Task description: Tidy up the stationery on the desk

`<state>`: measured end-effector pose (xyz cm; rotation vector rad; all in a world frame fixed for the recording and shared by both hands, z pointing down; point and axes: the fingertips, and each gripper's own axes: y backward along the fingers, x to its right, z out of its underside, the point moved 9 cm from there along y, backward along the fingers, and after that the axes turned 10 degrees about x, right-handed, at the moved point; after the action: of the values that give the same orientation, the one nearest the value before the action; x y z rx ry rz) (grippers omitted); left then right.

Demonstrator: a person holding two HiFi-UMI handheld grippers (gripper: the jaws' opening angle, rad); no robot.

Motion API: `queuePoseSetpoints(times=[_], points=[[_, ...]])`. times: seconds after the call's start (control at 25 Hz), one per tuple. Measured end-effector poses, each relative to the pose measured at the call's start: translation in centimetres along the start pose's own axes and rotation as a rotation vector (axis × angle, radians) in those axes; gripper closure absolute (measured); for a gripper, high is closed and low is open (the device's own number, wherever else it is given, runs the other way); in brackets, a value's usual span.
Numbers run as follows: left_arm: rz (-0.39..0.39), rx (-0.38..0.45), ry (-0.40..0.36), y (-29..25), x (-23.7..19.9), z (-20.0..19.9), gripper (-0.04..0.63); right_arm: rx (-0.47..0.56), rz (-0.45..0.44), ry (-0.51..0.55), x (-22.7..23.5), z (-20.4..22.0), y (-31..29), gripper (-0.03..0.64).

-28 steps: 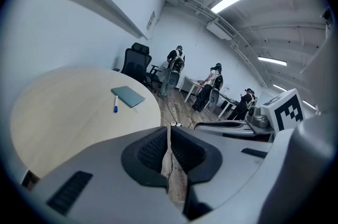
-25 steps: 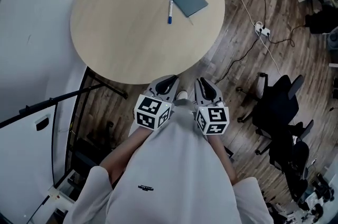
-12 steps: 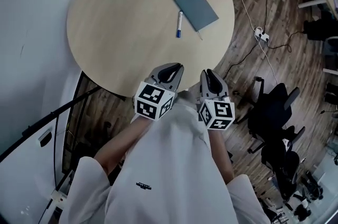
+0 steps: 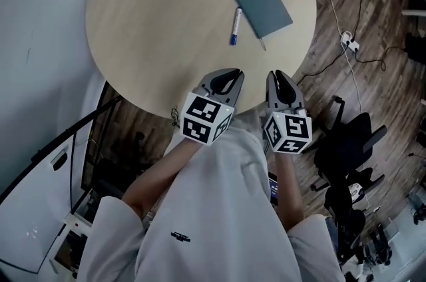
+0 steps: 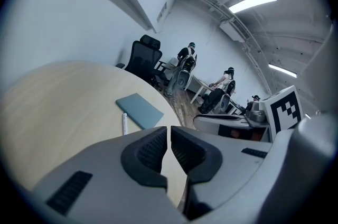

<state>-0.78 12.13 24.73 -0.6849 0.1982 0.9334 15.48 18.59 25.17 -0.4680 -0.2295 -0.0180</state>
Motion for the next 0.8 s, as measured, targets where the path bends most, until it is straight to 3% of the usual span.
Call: queuePoseSetpoints(times=[0.56,0.8], points=[[-0.165,-0.036,0.077,-9.8,-3.4,0.7,0.56,-0.085,-0.131,0.018,7.4,0.7,-9.3,0.541],[-0.276,-0.079,-0.021,-12.6,-5.1,1.4,0.56,-0.131,-0.169,0.019,9.7,1.7,-12.0,0.541]])
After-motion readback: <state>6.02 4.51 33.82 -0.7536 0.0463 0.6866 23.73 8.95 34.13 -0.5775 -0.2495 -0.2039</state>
